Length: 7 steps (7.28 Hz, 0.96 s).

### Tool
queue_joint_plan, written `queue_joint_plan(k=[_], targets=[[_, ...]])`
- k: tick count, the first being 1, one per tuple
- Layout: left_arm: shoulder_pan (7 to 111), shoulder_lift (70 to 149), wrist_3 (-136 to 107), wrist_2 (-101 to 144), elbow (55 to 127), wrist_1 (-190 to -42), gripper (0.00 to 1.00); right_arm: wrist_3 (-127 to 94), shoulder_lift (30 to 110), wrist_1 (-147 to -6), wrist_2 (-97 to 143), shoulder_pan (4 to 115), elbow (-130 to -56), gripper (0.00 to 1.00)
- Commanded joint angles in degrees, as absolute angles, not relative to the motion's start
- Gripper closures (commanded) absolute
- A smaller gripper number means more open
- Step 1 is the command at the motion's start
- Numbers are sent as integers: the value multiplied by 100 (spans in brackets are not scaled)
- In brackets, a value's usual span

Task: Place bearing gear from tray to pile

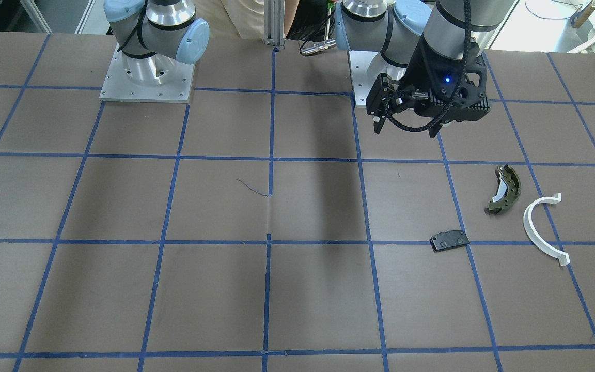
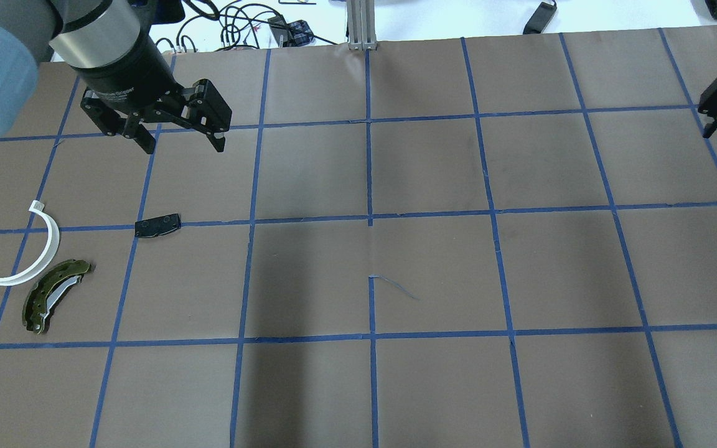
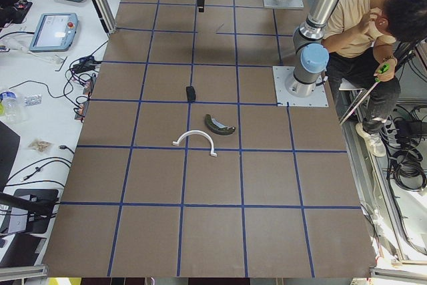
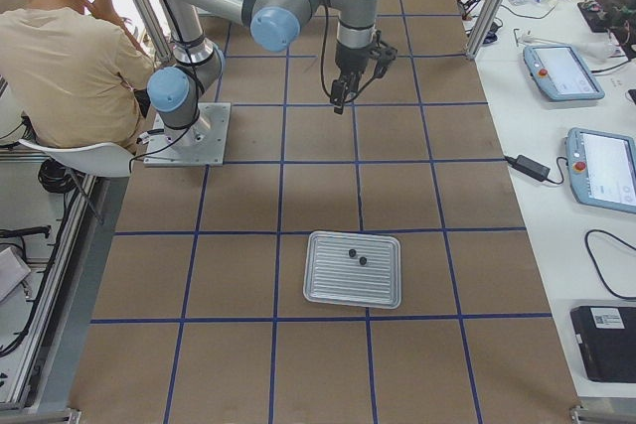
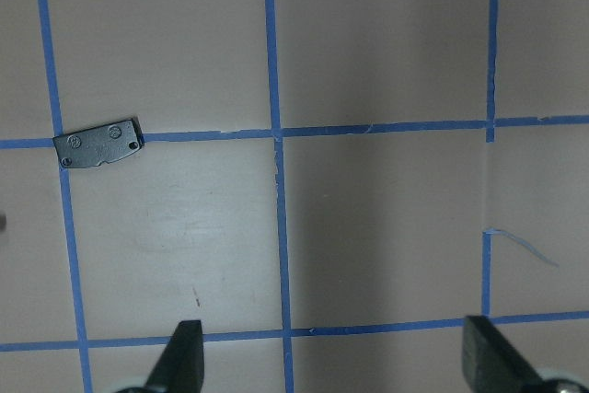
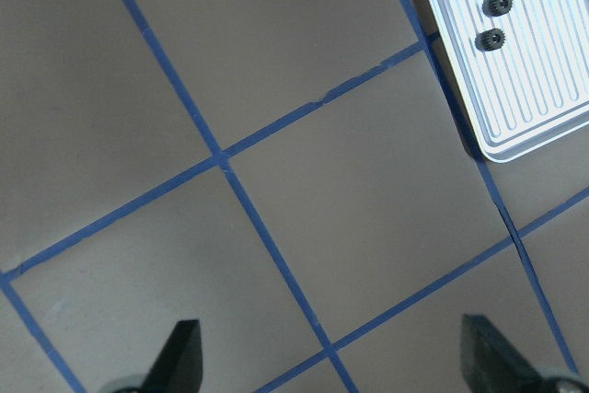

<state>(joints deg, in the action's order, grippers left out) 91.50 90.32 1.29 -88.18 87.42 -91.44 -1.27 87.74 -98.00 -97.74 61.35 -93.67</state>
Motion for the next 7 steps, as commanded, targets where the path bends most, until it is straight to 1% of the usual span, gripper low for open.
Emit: queue_joint_plan(k=[1,3,5,7], targets=[[9149,9026,149,-8807,8754,-9132,0,166,8264,-10385,-9773,5295,-9352,0],[9150,9018,149,-8807,8780,-9132,0,752,7702,-10879,-9704,4801,-9299,0],[9158,9009,149,-8815,8789,-9132,0,887,7183,-11686,-9773,4694,-9281,0],[9150,9009,149,-8815,8780,-9132,0,1002,6805,-11742,-9694,4413,-9238,0]])
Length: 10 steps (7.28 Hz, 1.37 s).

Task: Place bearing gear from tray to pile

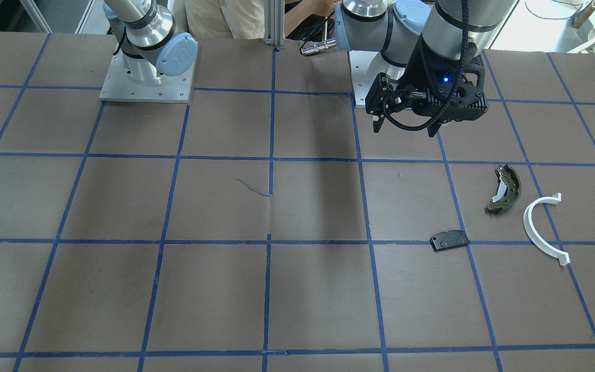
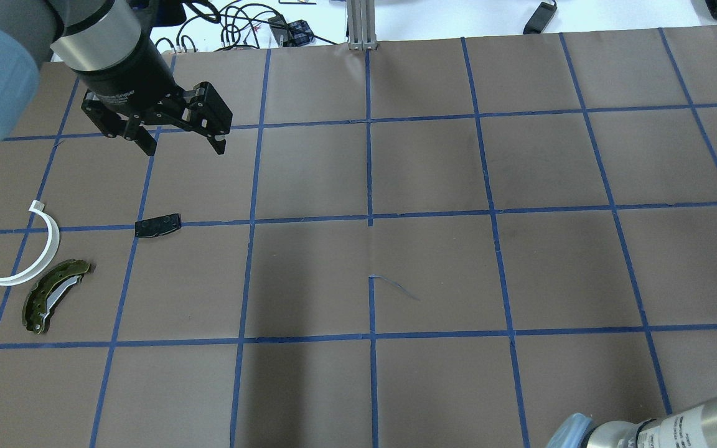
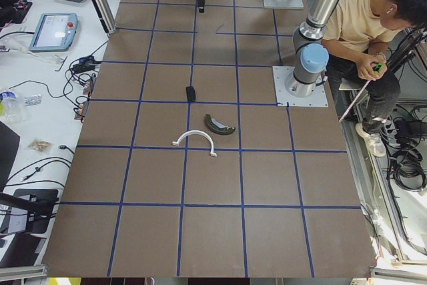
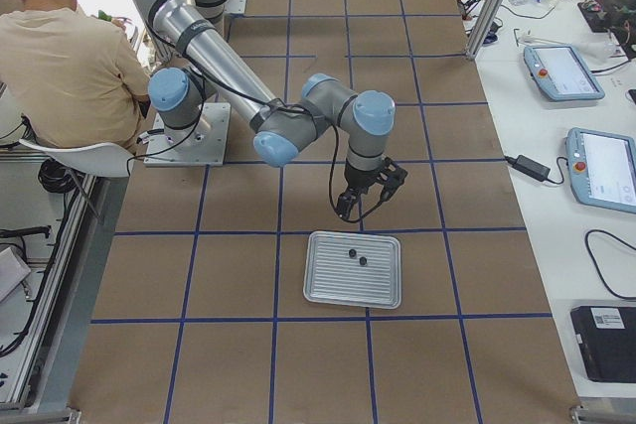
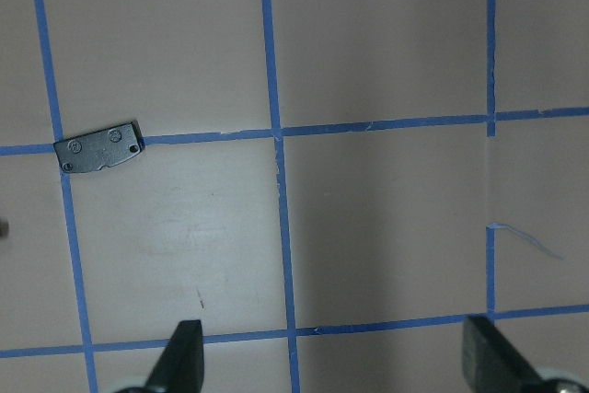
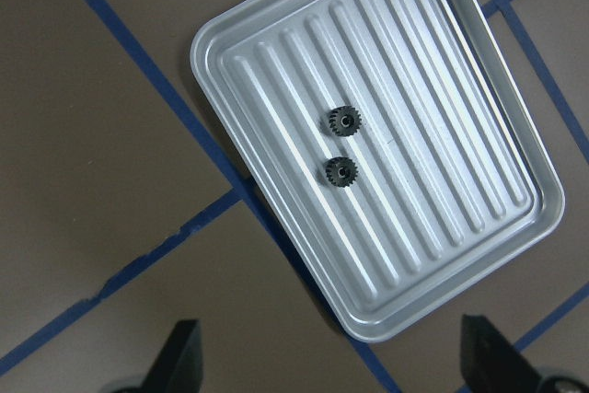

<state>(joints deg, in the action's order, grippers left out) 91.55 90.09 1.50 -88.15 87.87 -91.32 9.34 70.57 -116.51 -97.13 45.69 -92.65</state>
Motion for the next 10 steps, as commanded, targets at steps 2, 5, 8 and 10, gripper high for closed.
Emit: queue_joint_plan(k=[2,5,8,10], targets=[[9149,9009,149,-8815,8771,-9132,0,1002,6348,-12520,-9764,4403,-9176,0],[9150,9009,149,-8789,8780,-9141,0,976,5811,-12744,-9756,4342,-8834,0],[9158,9026,149,-8807,8763,-9132,0,879,5511,-12744,-9747,4342,-8798,8],[9158,9035,149,-8807,8754,-9132,0,861,5441,-12753,-9703,4342,-8780,20]])
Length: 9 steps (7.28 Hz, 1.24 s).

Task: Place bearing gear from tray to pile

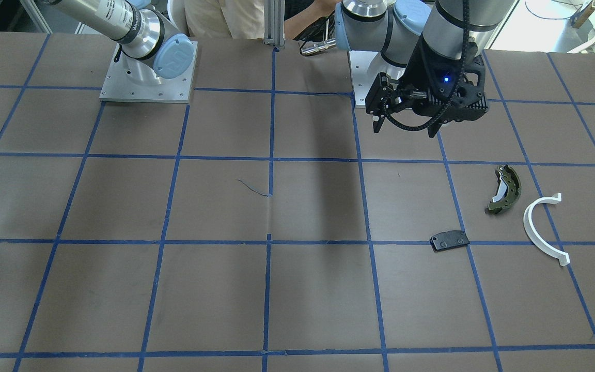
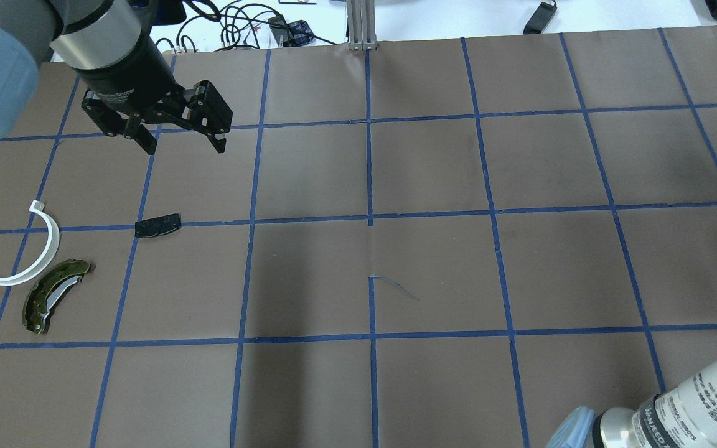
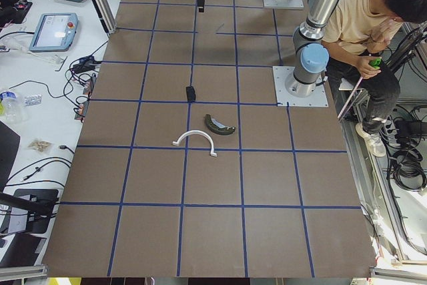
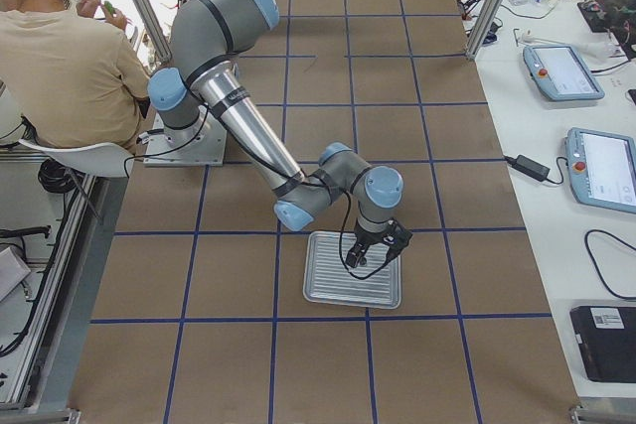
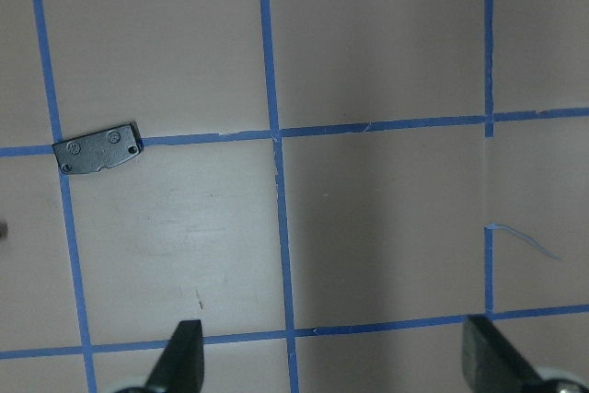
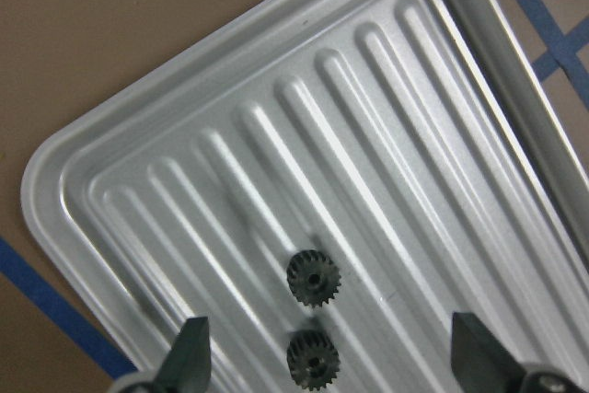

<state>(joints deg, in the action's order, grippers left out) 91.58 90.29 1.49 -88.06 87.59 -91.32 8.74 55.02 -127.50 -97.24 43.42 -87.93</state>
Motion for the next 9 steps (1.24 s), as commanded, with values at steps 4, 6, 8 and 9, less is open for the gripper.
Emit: queue_joint_plan(k=[4,6,8,9], targets=[[9158,9035,149,-8807,8754,-9132,0,879,5326,-12753,-9712,4333,-8772,30],[9158,9035,149,-8798,8754,-9132,0,879,5309,-12762,-9721,4324,-8771,30],[9158,9035,149,-8807,8754,-9132,0,879,5291,-12762,-9721,4315,-8676,30],[9158,9026,149,-8798,8754,-9132,0,879,5204,-12762,-9712,4315,-8631,30]])
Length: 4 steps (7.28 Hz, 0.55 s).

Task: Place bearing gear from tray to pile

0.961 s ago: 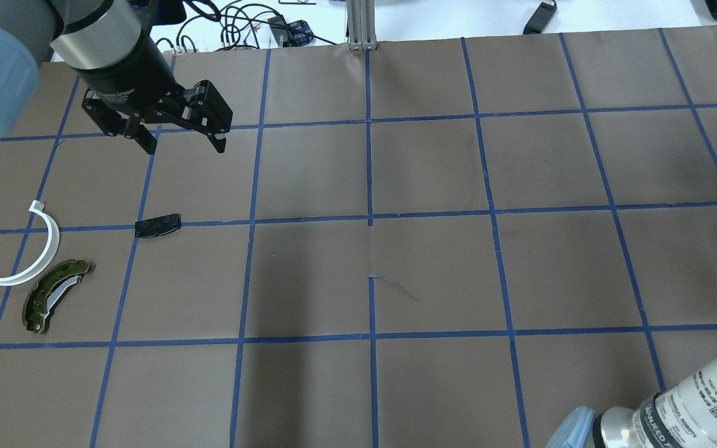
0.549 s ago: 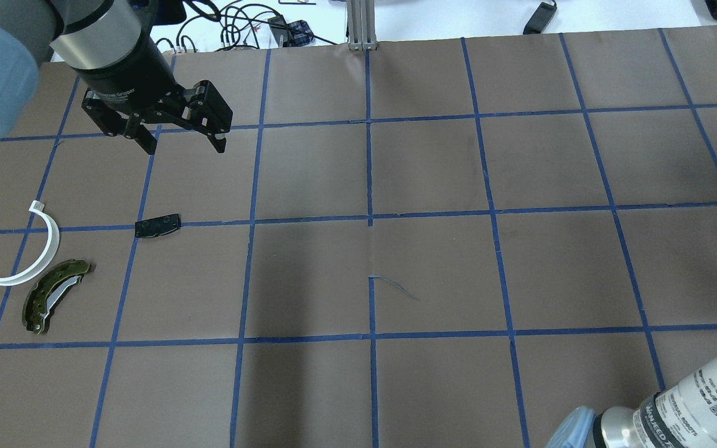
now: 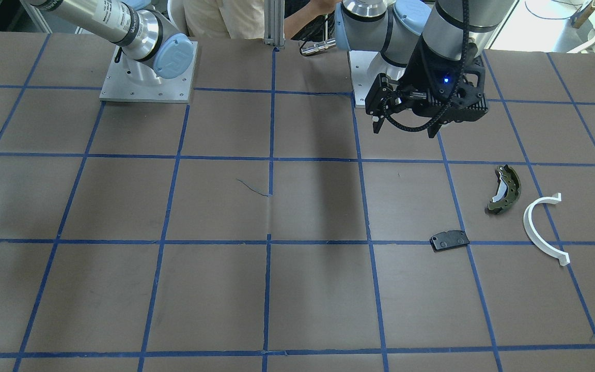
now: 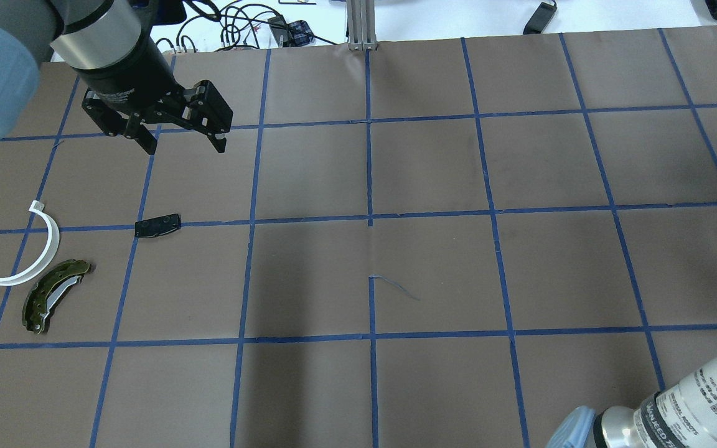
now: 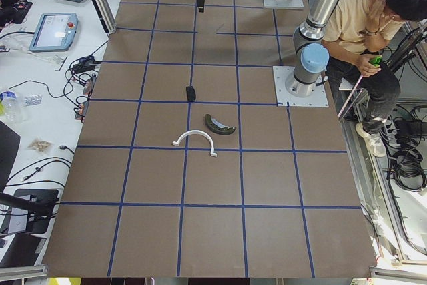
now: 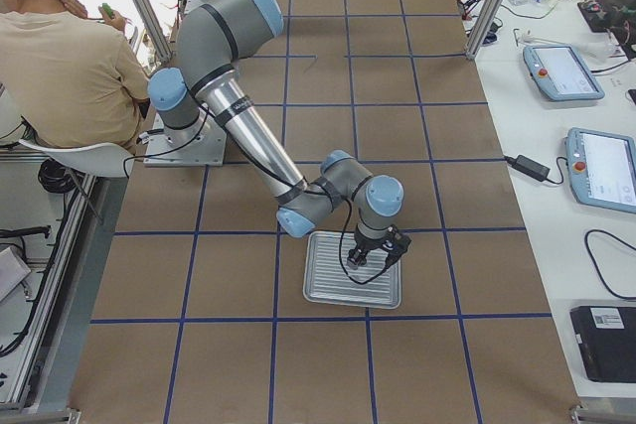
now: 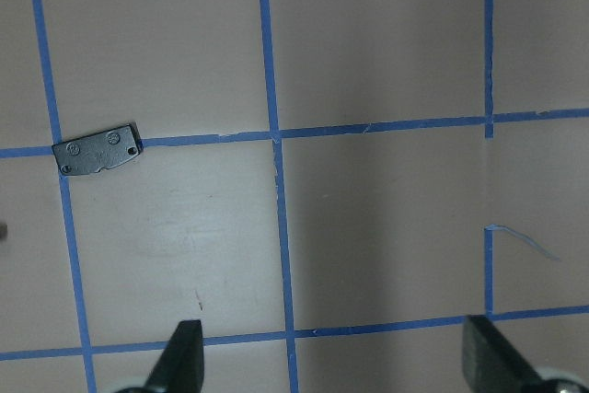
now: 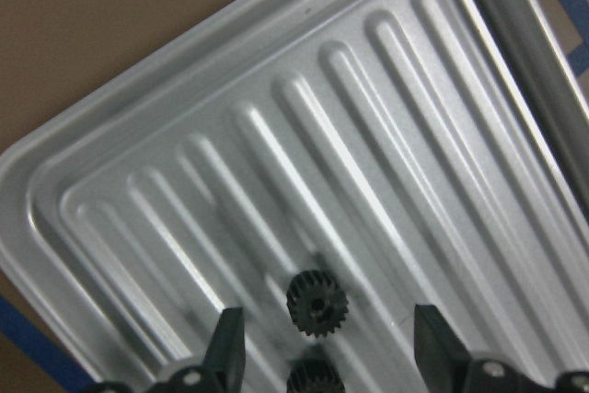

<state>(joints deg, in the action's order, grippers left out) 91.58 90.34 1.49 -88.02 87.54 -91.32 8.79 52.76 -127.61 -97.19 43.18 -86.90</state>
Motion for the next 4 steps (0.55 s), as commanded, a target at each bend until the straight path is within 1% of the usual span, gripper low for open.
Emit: queue_joint_plan(k=[1,2,4], targets=[[9158,9026,149,-8789,8754,-9132,0,879,5168,-12762,-9738,4315,-8631,30],[9158,9026,149,-8789,8754,-9132,0,862,5168,-12753,-9756,4307,-8631,30],[9158,9026,149,-8824,8754,-9132,0,870,5177,-12753,-9703,4307,-8622,53]])
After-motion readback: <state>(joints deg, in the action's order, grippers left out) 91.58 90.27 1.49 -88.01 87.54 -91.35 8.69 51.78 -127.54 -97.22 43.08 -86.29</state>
